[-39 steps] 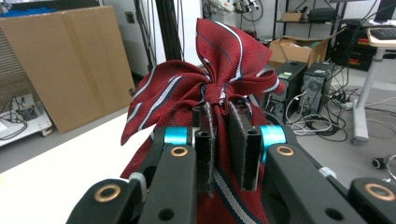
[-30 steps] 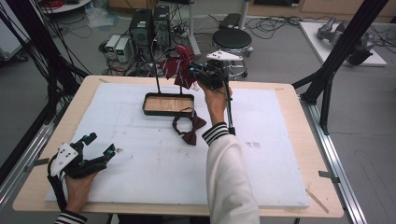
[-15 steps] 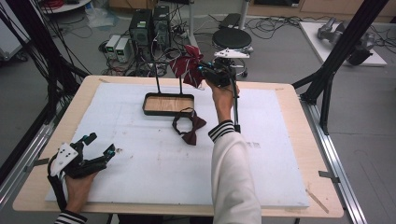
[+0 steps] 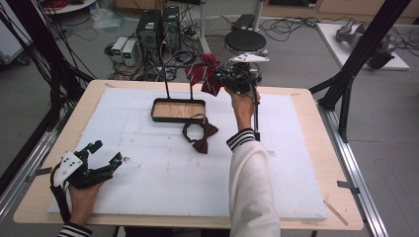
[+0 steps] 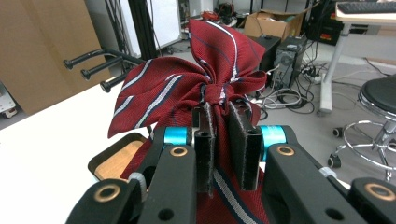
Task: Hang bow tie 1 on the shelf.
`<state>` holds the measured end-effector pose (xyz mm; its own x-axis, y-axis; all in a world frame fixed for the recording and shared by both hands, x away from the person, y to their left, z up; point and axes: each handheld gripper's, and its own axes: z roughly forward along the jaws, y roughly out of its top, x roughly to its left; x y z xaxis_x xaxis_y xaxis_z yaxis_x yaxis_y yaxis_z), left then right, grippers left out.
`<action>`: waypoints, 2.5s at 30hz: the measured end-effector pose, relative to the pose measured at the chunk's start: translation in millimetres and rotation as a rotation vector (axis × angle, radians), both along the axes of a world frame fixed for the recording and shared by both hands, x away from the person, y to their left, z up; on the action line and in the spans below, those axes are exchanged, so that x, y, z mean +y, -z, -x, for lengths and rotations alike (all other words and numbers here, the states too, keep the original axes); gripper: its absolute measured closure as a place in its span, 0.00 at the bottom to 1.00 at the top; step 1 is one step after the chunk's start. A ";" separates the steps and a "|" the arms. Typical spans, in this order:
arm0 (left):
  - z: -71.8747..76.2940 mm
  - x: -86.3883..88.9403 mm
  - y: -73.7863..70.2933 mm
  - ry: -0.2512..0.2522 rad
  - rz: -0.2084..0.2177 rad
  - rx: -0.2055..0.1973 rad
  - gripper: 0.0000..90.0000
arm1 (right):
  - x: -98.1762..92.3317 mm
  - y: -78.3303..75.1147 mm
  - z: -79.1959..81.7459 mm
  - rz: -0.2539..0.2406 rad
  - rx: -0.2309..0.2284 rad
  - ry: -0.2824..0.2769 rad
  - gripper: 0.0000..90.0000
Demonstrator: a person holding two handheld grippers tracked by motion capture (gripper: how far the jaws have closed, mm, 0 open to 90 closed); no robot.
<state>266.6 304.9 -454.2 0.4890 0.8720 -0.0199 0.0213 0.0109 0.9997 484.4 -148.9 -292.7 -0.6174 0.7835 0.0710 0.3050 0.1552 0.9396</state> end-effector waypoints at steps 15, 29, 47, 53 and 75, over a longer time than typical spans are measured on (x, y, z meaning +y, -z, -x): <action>0.2 -0.4 0.0 -0.002 -0.003 -0.001 0.17 | -10.5 -0.2 8.3 0.075 0.037 -0.034 0.90; 0.6 -0.8 0.0 -0.002 -0.004 -0.003 0.17 | -14.9 17.3 10.8 0.107 0.046 -0.035 0.90; 0.5 -0.5 0.1 -0.001 -0.003 -0.004 0.17 | -5.6 26.2 6.3 0.155 0.084 -0.027 0.89; 0.5 -0.5 0.1 -0.002 -0.004 -0.003 0.17 | -3.2 29.3 3.7 0.156 0.092 -0.022 0.87; -0.4 -0.2 -0.2 -0.001 -0.004 0.005 0.17 | -11.2 27.7 6.9 0.131 0.164 -0.053 0.25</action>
<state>267.0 304.6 -453.9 0.4883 0.8725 -0.0193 0.0264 0.0074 0.9996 477.5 -160.1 -320.4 -0.6467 0.7592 0.0732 0.4400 0.2930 0.8489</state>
